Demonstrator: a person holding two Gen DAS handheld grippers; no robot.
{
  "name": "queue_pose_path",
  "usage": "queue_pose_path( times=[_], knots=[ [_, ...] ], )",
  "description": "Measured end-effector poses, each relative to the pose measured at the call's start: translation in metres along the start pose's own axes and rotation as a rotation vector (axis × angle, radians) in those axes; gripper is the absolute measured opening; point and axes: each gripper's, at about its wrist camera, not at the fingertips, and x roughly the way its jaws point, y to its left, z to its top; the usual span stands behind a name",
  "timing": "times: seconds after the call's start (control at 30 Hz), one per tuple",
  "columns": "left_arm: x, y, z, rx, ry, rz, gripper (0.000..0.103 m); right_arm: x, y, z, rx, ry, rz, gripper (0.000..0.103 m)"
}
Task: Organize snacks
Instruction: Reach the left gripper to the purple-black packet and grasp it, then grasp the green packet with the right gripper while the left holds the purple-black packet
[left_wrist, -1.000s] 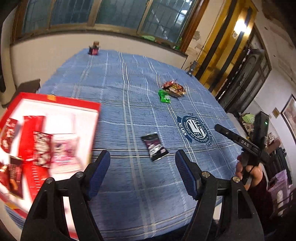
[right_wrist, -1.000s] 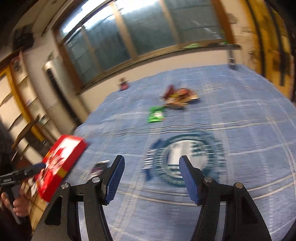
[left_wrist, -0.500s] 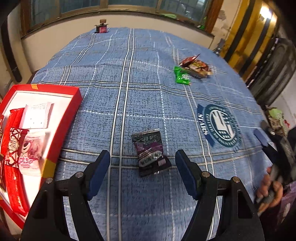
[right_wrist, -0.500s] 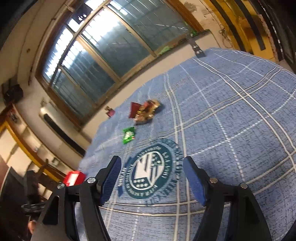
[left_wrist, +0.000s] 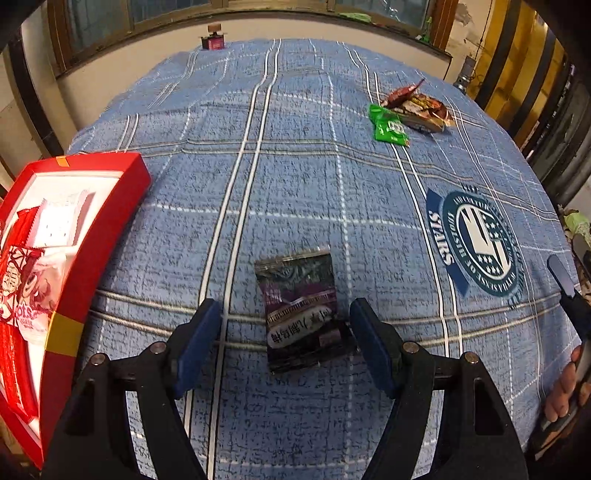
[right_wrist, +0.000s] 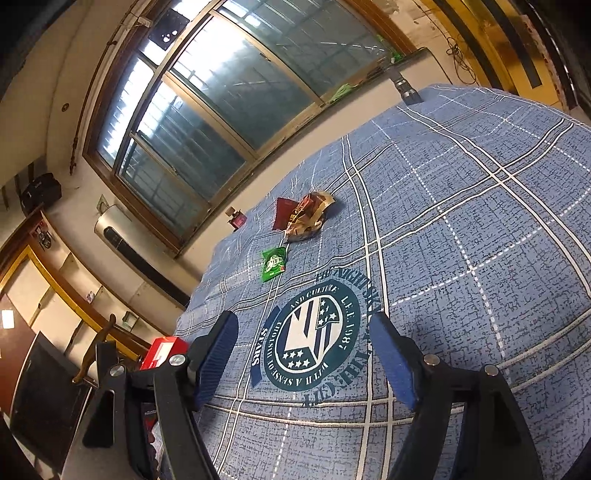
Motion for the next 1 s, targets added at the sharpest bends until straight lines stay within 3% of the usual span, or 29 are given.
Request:
queue_pose_path(
  times=[0.27, 0.43, 0.53, 0.63, 0.87, 1.0],
  knots=[
    [0.005, -0.006, 0.001, 0.032, -0.025, 0.053, 0.073, 0.005, -0.001, 0.0, 0.008, 0.011, -0.01, 0.076],
    [0.001, -0.003, -0.003, 0.046, -0.044, 0.039, 0.062, 0.017, 0.011, -0.001, -0.044, 0.065, -0.101, 0.076],
    [-0.001, -0.001, -0.005, 0.064, -0.059, 0.024, 0.049, 0.035, 0.031, 0.002, -0.115, 0.125, -0.142, 0.076],
    [-0.003, 0.001, -0.007, 0.088, -0.071, 0.007, 0.039, 0.063, 0.056, 0.016, -0.175, 0.189, -0.159, 0.076],
    [-0.01, 0.007, -0.017, 0.104, -0.069, -0.063, 0.039, 0.16, 0.112, 0.048, -0.294, 0.267, -0.235, 0.076],
    [-0.016, 0.009, -0.024, 0.113, -0.046, -0.122, 0.039, 0.216, 0.124, 0.05, -0.336, 0.273, -0.331, 0.076]
  ],
)
